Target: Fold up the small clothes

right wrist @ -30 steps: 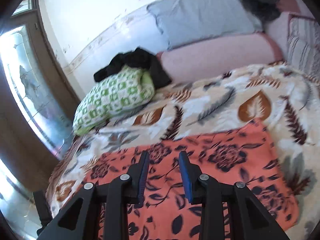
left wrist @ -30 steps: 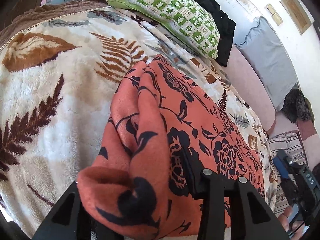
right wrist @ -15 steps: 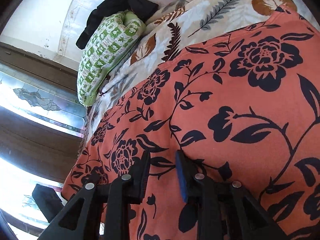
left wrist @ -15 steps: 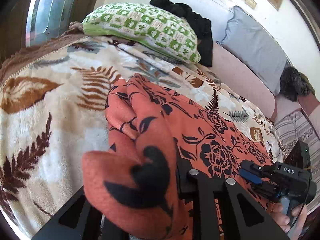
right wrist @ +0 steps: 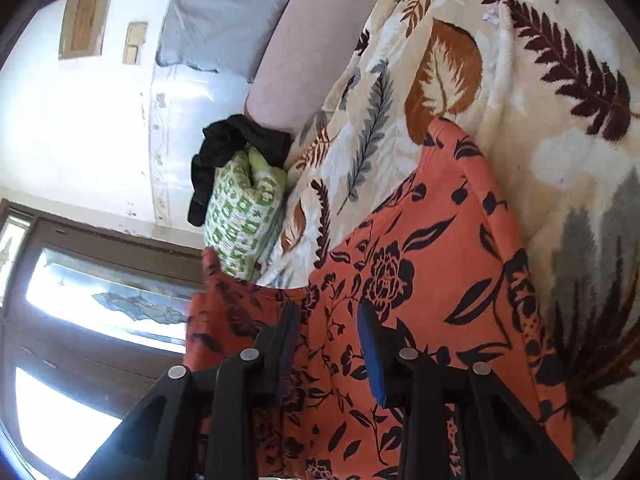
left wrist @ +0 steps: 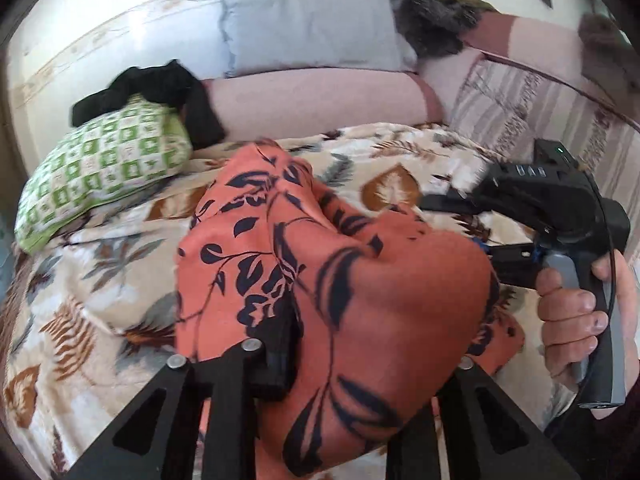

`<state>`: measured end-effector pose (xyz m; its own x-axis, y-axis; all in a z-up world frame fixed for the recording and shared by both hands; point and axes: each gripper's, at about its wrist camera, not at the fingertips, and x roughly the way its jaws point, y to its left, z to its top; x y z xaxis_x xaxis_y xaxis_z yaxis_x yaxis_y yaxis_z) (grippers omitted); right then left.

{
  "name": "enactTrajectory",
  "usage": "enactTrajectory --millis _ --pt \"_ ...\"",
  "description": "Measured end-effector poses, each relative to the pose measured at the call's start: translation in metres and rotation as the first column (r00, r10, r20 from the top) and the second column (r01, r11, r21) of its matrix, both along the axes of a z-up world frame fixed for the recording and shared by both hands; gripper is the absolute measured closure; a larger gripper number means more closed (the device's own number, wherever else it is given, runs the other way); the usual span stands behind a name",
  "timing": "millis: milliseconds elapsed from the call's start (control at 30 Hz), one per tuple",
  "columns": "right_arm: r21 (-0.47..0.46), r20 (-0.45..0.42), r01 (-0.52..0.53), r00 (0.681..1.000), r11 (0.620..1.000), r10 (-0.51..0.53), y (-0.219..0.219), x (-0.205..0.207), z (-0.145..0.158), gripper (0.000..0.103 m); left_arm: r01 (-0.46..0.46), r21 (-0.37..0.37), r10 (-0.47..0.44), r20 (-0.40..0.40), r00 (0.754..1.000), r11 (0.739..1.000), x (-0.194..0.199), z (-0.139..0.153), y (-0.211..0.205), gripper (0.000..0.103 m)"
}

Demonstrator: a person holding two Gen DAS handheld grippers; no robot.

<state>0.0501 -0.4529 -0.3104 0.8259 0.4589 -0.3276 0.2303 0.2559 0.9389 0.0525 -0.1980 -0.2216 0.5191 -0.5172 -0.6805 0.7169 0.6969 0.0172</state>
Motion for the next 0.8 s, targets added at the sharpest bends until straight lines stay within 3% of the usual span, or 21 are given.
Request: enactTrajectory --millis 33,67,100,267,333,400,467,500,533,667,800 --pt "0.017 0.004 0.013 1.0 1.0 -0.013 -0.006 -0.002 0.0 0.032 0.059 0.002 -0.059 -0.032 0.998 0.998 -0.005 -0.002 -0.014 0.061" --pt "0.026 0.007 0.025 1.0 0.999 -0.025 -0.01 -0.005 0.0 0.023 0.087 -0.005 -0.087 -0.06 0.994 0.996 -0.008 -0.002 -0.021 0.061" --pt "0.033 0.008 0.025 1.0 0.999 -0.026 -0.012 -0.005 0.001 0.023 0.099 -0.032 -0.101 -0.075 0.992 0.995 -0.012 0.0 -0.021 0.06" --pt "0.024 -0.006 -0.049 0.999 0.999 0.049 0.0 0.007 0.001 0.023 0.129 -0.27 -0.154 -0.073 0.985 0.954 -0.001 0.027 0.036 0.026" --pt "0.002 -0.031 -0.073 0.997 0.997 0.073 0.011 0.014 0.001 0.023 0.087 -0.382 -0.131 -0.09 0.987 0.92 0.019 0.036 0.067 0.022" --pt "-0.007 -0.048 -0.1 0.994 0.995 0.099 0.022 0.02 -0.001 0.023 0.036 -0.5 -0.125 -0.145 0.981 0.865 0.04 0.036 0.096 0.022" --pt "-0.031 -0.065 -0.124 0.99 0.992 0.122 0.034 0.025 -0.003 0.023 -0.01 -0.587 -0.136 -0.205 0.969 0.81 0.059 0.026 0.116 0.019" --pt "-0.039 -0.074 -0.137 0.988 0.99 0.133 0.039 0.028 -0.005 0.023 -0.048 -0.606 -0.121 -0.235 0.964 0.794 0.068 0.018 0.123 0.017" --pt "-0.05 -0.092 -0.149 0.985 0.988 0.144 0.044 0.031 -0.006 0.023 -0.1 -0.593 -0.079 -0.268 0.96 0.799 0.077 0.008 0.127 0.017" --pt "-0.124 -0.158 -0.154 0.978 0.98 0.134 0.054 0.038 -0.009 0.023 -0.26 -0.341 0.123 -0.374 0.919 0.903 0.105 -0.032 0.113 0.017" --pt "-0.134 -0.179 -0.177 0.972 0.975 0.152 0.065 0.048 -0.016 0.024 -0.254 -0.252 0.129 -0.425 0.896 0.934 0.107 -0.053 0.101 0.017"
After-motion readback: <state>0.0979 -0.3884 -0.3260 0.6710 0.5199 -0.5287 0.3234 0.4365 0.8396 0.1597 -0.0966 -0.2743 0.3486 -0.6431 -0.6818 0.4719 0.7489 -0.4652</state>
